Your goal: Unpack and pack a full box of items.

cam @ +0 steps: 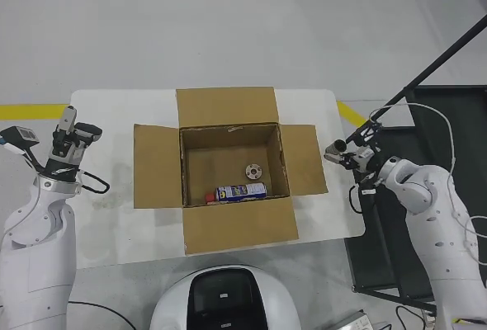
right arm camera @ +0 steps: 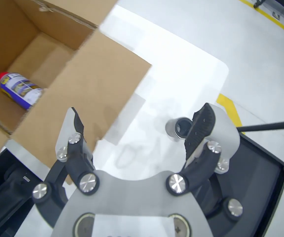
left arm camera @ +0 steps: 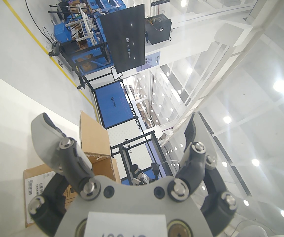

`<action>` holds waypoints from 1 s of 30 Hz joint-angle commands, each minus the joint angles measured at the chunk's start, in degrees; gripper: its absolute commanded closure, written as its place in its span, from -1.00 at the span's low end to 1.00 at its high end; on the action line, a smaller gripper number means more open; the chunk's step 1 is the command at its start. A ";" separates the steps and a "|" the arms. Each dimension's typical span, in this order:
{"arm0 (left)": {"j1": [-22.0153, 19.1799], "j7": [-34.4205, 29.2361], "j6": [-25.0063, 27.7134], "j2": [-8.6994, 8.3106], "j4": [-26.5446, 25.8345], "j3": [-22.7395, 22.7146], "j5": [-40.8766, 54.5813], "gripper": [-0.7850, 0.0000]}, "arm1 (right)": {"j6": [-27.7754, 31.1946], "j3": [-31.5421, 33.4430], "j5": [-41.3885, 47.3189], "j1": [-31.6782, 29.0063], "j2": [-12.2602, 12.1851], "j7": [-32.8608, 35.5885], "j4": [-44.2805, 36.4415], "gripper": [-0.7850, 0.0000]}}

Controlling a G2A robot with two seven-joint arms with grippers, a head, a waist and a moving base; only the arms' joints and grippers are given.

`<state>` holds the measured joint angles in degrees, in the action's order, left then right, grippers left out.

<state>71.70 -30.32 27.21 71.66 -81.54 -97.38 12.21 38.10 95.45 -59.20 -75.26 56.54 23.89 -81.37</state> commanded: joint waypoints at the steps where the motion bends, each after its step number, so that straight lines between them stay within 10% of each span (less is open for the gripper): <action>1: 0.00 0.00 0.00 0.00 0.00 0.00 0.00 -1.00 | -1.13 -0.06 -1.18 1.51 -0.08 0.14 4.02 -1.00; 30: 0.00 0.00 0.00 0.00 0.00 0.00 0.00 -1.00 | -8.60 -18.40 -4.11 25.61 4.21 -4.27 41.64 -1.00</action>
<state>71.70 -30.32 27.21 71.66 -81.54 -97.38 12.21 29.87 77.49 -63.28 -50.27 60.57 19.93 -40.51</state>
